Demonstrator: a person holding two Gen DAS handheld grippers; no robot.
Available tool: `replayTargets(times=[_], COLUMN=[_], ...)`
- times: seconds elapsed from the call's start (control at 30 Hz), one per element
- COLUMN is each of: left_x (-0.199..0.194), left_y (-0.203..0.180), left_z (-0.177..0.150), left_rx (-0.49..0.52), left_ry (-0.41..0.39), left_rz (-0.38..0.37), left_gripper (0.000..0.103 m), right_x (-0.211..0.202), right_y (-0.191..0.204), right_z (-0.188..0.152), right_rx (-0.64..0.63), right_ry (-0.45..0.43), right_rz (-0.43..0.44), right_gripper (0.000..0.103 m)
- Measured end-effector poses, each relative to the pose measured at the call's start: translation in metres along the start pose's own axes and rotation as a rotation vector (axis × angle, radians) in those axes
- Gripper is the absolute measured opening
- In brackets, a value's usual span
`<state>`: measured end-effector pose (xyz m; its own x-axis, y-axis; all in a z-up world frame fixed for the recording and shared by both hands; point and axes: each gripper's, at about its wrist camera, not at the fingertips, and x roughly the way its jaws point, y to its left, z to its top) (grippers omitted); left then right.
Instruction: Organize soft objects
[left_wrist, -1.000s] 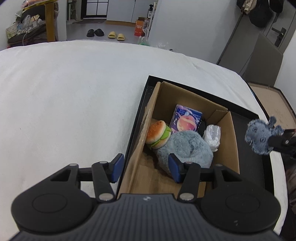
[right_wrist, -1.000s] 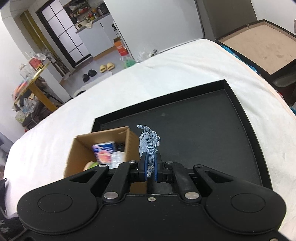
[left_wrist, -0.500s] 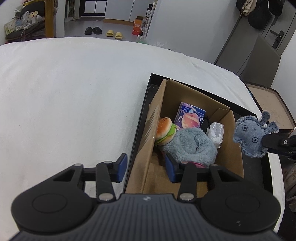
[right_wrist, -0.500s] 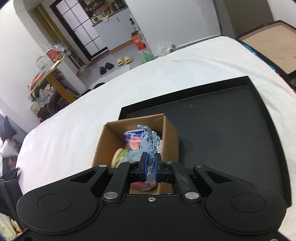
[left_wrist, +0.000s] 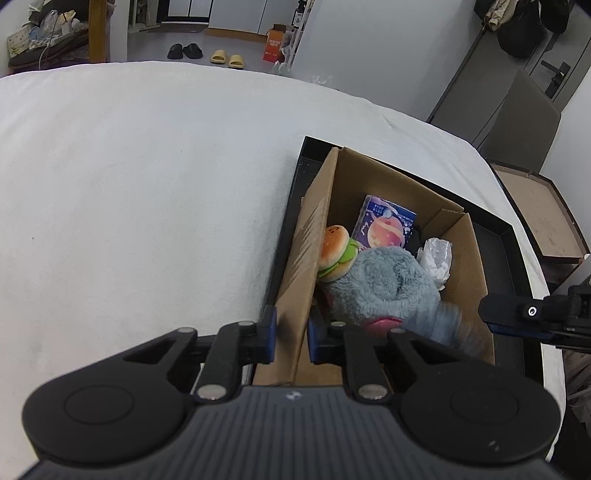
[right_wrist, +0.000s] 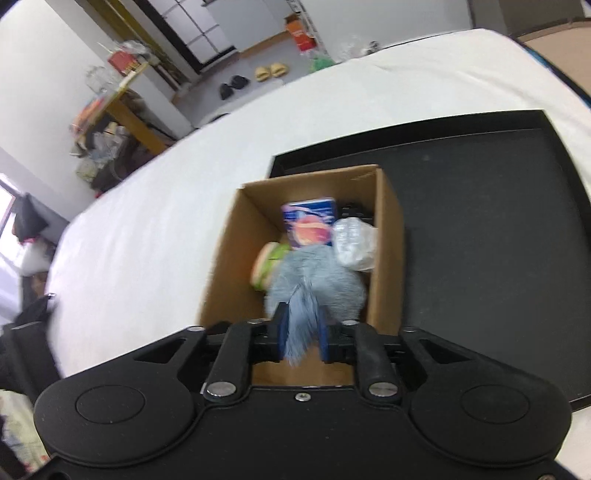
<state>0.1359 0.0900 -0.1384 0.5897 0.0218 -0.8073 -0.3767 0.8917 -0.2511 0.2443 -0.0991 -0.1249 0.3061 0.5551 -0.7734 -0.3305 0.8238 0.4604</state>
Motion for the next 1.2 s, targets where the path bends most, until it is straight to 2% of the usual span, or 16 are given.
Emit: replayTargets(times=[0.5,0.63,0.77,0.9,1.0,1.07,1.2], left_x=[-0.005,-0.005,-0.006,-0.015,-0.024,-0.03,-0.045], left_y=[-0.01,-0.015,-0.018,-0.018,-0.022,-0.025,-0.028], left_z=[0.0,0.003,0.004,0.008,0.013,0.014,0.018], left_rx=[0.028,0.046,0.072,0.082,0.107,0.123,0.129], left_ry=[-0.008,0.006,0.027,0.035,0.04,0.039,0.036], left_rz=[0.046,0.058,0.065,0.059,0.043,0.035,0.023], left_gripper=[0.015,0.017,0.019,0.02,0.024,0.034,0.046], right_x=[-0.013,-0.017,-0.026,-0.033,-0.041,-0.047,-0.059], right_y=[-0.026,-0.032,-0.038,-0.05,-0.059,-0.063,-0.064], right_z=[0.002,0.001,0.0,-0.004,-0.008,-0.009,-0.011], right_rx=[0.05,0.053,0.051,0.074,0.105,0.111,0.098], right_ry=[-0.039,-0.038,-0.06,-0.074,-0.088,-0.098,-0.114], right_rz=[0.004,0.009,0.007,-0.008,-0.023,-0.029,-0.043], right_gripper=[0.026,0.036,0.052,0.058,0.061,0.065,0.07])
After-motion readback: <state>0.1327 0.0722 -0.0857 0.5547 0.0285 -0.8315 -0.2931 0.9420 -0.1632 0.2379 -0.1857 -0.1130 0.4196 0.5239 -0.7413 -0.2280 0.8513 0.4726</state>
